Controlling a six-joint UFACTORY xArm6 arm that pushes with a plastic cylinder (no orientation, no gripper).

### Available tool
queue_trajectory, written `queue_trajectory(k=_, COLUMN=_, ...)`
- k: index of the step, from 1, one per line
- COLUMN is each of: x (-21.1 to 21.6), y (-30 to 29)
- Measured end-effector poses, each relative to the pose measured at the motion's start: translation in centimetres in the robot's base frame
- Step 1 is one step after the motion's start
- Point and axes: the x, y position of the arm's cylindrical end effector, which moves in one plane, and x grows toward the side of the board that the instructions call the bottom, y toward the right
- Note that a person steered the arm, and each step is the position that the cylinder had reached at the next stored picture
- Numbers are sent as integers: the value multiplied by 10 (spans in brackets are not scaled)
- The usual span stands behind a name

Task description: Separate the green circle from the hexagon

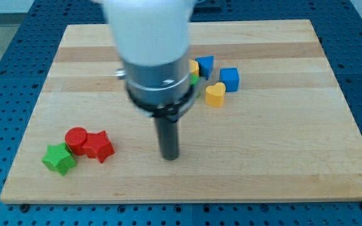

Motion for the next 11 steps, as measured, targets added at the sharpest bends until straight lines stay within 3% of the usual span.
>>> queue_trajectory(k=2, x=-67, y=51)
queue_trajectory(k=6, x=-163, y=65)
queue_trajectory(k=8, x=-157, y=28)
queue_trajectory(k=11, x=-114, y=7)
